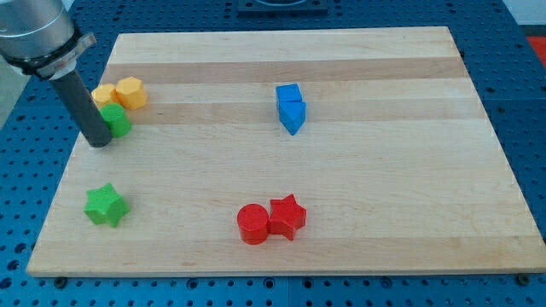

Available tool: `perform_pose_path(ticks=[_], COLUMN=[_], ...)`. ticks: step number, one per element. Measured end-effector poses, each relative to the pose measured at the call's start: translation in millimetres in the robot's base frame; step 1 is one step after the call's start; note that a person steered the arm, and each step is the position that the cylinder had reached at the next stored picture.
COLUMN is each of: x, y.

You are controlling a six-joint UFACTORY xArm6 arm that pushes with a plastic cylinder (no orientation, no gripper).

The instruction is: Slide the green star to the group of blocks

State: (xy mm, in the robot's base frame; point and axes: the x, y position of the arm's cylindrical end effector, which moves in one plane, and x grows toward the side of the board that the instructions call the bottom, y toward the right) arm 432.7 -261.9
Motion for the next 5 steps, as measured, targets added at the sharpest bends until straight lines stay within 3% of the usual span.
perform_pose_path(ticks=[3, 4, 5], x=[88.0, 148.9, 183.2], y=[-35.4, -41.4, -17.9])
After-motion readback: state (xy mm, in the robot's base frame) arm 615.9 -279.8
